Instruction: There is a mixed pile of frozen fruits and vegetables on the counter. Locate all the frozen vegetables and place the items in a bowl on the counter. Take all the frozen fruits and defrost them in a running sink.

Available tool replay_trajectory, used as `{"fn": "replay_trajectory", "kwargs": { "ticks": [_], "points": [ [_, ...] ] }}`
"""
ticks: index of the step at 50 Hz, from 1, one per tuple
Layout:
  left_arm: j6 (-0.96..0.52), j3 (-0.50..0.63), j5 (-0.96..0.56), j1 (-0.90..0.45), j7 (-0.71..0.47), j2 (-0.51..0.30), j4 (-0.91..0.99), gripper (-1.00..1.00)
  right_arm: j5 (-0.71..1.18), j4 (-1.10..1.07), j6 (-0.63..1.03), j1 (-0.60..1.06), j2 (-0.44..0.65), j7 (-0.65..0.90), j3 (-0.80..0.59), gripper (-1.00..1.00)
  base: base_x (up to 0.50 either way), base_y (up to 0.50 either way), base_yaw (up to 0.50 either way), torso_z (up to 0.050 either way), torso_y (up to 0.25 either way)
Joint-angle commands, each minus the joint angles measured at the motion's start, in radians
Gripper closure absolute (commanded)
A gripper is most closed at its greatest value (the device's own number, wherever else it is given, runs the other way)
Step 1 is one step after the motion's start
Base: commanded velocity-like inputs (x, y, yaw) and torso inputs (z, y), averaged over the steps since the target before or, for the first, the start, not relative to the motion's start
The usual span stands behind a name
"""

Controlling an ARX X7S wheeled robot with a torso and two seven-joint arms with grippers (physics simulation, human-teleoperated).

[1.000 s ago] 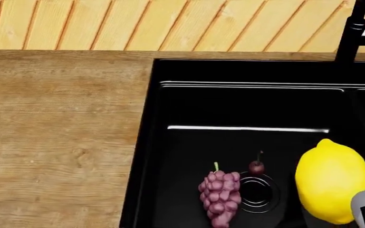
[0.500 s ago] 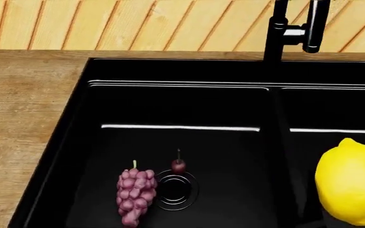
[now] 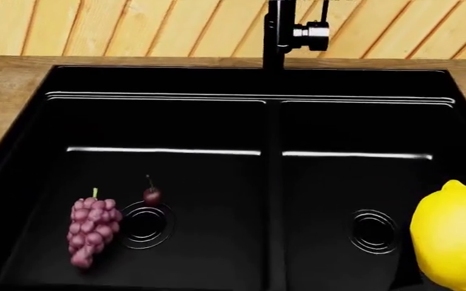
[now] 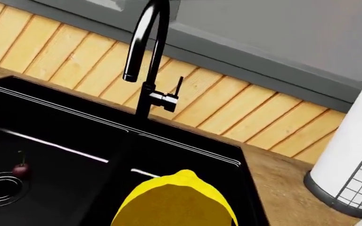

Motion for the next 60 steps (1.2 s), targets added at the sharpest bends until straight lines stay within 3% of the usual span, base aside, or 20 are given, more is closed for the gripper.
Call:
{"fn": "replay_trajectory", "kwargs": {
  "ticks": [1,14,26,45,60],
  "points": [
    [-0.012,-0.038,-0.027,-0.010,0.032,-0.029,0.010,1.00,0.009,0.000,-0.008,-0.015,-0.002,0.001,0.008,1.00,-0.50,-0.20,0.00,0.000,0.000],
    [0.026,-0.051,-0.014,0.036,0.017,0.010,-0.007,1.00,0.043,0.022,-0.023,-0.002,0.030,0.048,-0.003,1.00,-0.50,-0.25,0.00,0.000,0.000],
    [0.003,-0.065,-0.013,0.041,0.032,-0.021,0.002,1.00,0.004,0.036,-0.031,-0.008,0.021,0.044,-0.007,1.00,-0.35,-0.45,0.00,0.000,0.000],
    [0.033,-0.074,0.010,0.091,0.015,0.008,-0.010,1.00,-0.015,0.051,-0.046,-0.043,0.010,0.035,0.013,1.00,-0.02,-0.50,0.00,0.000,0.000],
    [0.001,-0.090,0.006,0.089,0.046,-0.051,-0.002,1.00,-0.053,0.055,-0.049,-0.034,-0.001,0.038,-0.050,1.00,0.00,-0.50,0.00,0.000,0.000]
  ]
}}
